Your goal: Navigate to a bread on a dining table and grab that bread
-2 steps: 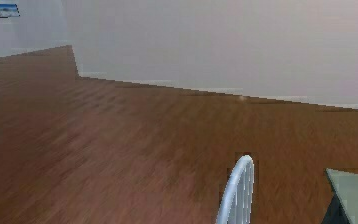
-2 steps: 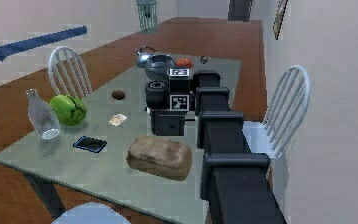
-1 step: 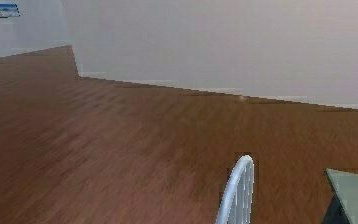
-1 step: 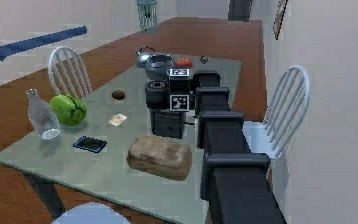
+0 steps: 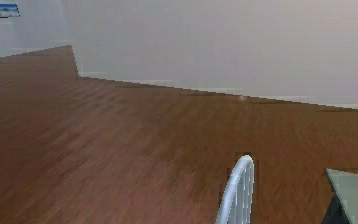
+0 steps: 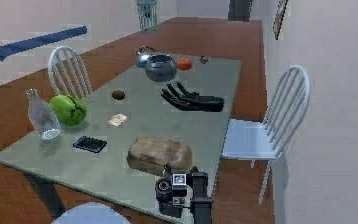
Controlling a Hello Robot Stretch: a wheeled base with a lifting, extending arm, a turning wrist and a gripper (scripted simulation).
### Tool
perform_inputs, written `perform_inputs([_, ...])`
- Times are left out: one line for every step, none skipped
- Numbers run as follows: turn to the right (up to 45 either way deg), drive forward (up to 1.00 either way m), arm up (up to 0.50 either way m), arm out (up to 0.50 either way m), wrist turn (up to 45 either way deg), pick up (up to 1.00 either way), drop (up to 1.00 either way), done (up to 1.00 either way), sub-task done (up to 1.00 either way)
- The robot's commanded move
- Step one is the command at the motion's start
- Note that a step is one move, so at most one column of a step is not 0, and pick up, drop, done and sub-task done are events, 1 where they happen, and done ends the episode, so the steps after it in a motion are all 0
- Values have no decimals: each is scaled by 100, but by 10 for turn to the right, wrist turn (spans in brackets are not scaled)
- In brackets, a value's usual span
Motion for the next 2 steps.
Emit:
perform_inputs([0,0,0,0,0,100,0,0,0])
perform_inputs([0,0,10,0,0,0,0,0,0])
